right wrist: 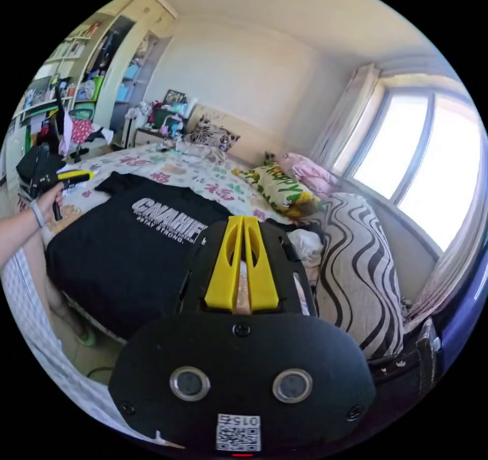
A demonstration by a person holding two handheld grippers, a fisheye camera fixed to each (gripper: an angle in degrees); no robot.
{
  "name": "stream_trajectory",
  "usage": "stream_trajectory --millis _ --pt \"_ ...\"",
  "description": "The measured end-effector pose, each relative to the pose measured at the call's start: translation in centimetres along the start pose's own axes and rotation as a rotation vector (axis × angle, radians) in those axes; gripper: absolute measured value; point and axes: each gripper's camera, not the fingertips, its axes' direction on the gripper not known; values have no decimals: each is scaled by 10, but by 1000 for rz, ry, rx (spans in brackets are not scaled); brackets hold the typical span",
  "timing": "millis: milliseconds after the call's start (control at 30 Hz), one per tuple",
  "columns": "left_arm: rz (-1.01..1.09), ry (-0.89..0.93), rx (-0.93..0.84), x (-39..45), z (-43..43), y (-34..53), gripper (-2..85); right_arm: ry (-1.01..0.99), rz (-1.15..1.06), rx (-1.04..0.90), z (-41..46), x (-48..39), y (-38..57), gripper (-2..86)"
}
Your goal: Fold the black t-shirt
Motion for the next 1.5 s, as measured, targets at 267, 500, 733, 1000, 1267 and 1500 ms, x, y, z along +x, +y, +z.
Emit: stream_trajectory --millis 267,500,733,1000,1267,1500 --pt "-135 61 -358 35 -44 33 49 -328 221 -478 27 68 57 67" --pt "-238 8 -750 39 -20 65 67 -496 317 -851 80 96 114 114" --pt "-176 -33 -969 75 31 69 35 -550 317 -987 98 110 130 110" --pt "-244 9 -989 90 39 68 15 -527 269 -957 72 135 130 10" --pt "-177 25 -947 107 26 63 9 -600 342 -944 51 183 132 -5" --pt "-154 -51 -1012 135 49 74 11 -530 235 -1028 54 181 129 1"
